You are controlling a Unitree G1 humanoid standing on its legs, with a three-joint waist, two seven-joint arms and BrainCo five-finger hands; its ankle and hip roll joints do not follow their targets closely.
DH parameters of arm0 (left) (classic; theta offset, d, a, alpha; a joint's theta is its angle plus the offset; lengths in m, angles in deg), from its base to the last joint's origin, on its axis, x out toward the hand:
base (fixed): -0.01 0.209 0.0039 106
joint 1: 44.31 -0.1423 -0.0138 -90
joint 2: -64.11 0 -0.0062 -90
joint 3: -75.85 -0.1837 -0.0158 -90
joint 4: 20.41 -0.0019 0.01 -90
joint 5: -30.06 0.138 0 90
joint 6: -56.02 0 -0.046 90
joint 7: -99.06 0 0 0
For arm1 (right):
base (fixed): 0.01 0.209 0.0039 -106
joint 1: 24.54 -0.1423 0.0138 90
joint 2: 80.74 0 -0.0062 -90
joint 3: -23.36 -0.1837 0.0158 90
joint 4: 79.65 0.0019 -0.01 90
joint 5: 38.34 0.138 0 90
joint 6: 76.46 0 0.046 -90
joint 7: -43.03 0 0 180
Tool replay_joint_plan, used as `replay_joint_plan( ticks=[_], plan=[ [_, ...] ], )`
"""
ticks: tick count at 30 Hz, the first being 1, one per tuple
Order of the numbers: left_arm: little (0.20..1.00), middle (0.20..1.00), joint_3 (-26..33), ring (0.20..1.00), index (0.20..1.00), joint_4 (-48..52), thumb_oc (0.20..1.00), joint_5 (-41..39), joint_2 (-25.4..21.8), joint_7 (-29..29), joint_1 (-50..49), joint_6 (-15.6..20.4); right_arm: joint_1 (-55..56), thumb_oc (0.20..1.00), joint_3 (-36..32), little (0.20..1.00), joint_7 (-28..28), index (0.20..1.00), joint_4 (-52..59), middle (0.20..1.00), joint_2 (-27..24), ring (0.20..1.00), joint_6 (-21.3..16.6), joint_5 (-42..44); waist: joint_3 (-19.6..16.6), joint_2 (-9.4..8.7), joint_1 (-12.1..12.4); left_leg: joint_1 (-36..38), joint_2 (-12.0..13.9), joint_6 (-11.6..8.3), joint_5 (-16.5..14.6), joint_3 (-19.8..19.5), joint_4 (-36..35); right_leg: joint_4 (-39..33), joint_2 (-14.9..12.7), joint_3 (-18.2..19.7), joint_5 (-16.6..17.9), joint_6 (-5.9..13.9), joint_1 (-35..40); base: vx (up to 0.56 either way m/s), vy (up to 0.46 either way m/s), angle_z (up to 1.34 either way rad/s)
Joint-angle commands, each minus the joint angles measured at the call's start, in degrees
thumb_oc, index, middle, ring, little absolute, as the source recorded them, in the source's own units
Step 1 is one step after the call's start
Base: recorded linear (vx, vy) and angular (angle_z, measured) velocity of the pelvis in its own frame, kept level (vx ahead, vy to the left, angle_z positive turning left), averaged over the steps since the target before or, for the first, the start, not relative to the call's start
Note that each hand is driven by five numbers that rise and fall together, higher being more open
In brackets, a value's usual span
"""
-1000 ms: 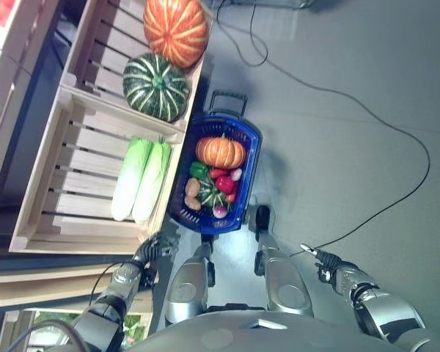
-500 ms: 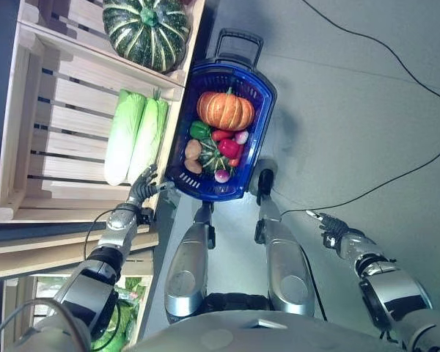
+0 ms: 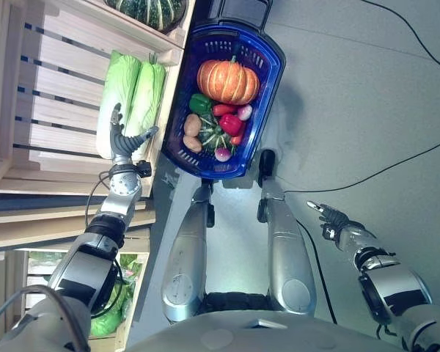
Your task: Pick up fruits and vegetables into the basket
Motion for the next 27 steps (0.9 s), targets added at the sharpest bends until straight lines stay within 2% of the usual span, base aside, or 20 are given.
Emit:
replay_joint_plan(
  ticks=[1, 6, 9, 16, 23, 27],
  plan=[
    [1.000, 1.000, 5.24, 1.000, 1.000, -1.47, 1.000, 6.16, -5.07, 7.12, 0.59, -0.31, 3.21, 1.000, 3.07, 1.000, 0.58, 1.000, 0.28, 1.000, -0.08, 1.000, 0.03, 1.63, -1.52, -0.53, -0.21, -4.97, -2.46, 2.27, -2.70, 0.80, 4.70, 8.87, 2.63, 1.26, -9.21, 1.33, -1.41, 0.02, 0.014, 0.03],
    [1.000, 1.000, 5.82, 1.000, 1.000, -4.83, 1.000, 10.64, -7.15, 13.76, 2.94, -2.60, 3.04, 1.000, 4.26, 1.000, 0.10, 1.000, 0.36, 1.000, -0.21, 1.000, -0.12, 1.79, -1.52, -1.35, -0.92, -5.76, -2.05, 2.01, -3.64, 1.30, 6.20, 9.73, 3.09, 1.80, -9.89, 1.02, -2.21, 0.02, 0.011, -0.06],
    [1.000, 1.000, 6.06, 1.000, 1.000, -7.66, 1.000, 12.52, -8.47, 15.53, 4.35, -4.02, 2.77, 1.000, 4.66, 1.000, -0.26, 1.000, 0.20, 1.000, -0.43, 1.000, -0.11, 1.89, -1.52, -1.73, -1.24, -6.15, -1.90, 1.80, -3.82, 1.50, 6.68, 9.96, 3.23, 1.96, -10.09, 0.92, -2.47, 0.00, 0.000, 0.00],
    [1.000, 1.000, 4.94, 1.000, 1.000, -12.85, 1.000, 15.83, -10.37, 18.85, 7.30, -10.41, 1.76, 1.000, 5.73, 1.000, -0.70, 1.000, 0.25, 1.000, -0.85, 1.000, 0.06, 2.45, -1.52, -2.34, -1.91, -7.23, -1.70, 1.48, -4.15, 1.74, 7.43, 10.38, 3.52, 2.23, -10.39, 0.75, -3.46, 0.01, 0.007, -0.02],
    [1.000, 1.000, 4.11, 1.000, 1.000, -17.94, 1.000, 13.93, -11.99, 16.02, 10.25, -13.73, 0.53, 1.000, 6.75, 1.000, -1.02, 1.000, 0.04, 1.000, -1.09, 1.000, 0.19, 2.92, -1.52, -2.68, -2.47, -8.23, -1.60, 1.30, -3.71, 1.92, 7.43, 10.25, 3.74, 2.29, -10.09, 0.66, -4.39, 0.00, 0.000, -0.02],
    [1.000, 1.000, 3.27, 1.000, 1.000, -19.68, 1.000, 10.72, -11.73, 9.69, 10.92, -16.23, 0.20, 1.000, 6.90, 1.000, -1.28, 1.000, 0.00, 1.000, -1.45, 1.000, 0.32, 2.95, -1.52, -2.78, -2.75, -8.58, -1.56, 1.22, -4.09, 2.05, 7.87, 10.48, 3.86, 2.36, -10.42, 0.68, -4.66, 0.01, 0.005, -0.05]
  ],
)
